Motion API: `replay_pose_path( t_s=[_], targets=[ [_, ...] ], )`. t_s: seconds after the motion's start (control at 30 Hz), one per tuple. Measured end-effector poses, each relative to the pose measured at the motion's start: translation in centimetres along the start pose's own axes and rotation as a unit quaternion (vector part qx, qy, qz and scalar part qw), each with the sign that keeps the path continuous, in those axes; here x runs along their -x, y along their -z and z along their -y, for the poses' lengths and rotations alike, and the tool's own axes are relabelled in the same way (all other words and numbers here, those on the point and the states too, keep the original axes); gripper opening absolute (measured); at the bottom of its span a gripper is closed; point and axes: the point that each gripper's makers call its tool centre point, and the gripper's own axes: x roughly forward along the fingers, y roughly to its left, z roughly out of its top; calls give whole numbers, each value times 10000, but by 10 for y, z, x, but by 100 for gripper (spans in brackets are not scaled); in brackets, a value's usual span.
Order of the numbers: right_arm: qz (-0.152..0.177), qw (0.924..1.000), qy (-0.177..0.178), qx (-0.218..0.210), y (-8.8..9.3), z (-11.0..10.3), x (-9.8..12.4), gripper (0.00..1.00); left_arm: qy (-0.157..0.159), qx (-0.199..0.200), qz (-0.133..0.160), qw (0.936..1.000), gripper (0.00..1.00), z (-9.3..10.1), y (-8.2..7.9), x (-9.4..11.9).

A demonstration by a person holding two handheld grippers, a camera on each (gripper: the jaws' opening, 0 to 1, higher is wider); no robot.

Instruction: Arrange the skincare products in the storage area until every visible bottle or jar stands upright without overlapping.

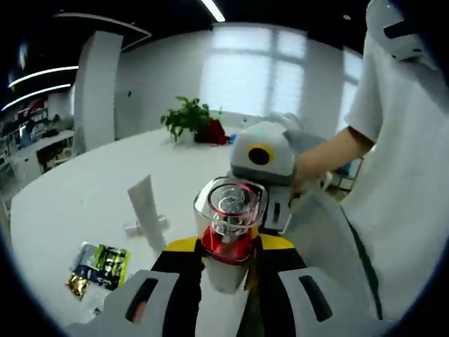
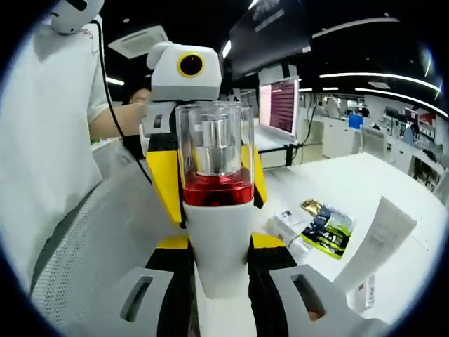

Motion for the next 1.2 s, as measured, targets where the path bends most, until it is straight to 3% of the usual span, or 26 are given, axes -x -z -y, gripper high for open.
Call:
replay_pose_path(
  t_s=[0.37,0.57,0.93,1.2],
  targets=[
    [-555,9983,159,71,56,16,-22,28,60,-26,-489,9988,25,-16,49,-29],
    [-644,9978,154,-28,72,18,-27,28,100,47,-577,9983,25,-21,62,-34],
    [-821,9964,199,61,85,22,-29,28,95,-61,-680,9976,25,-24,72,-40],
    [-811,9964,188,176,87,23,-27,28,69,-167,-662,9976,25,-23,71,-44]
  ],
)
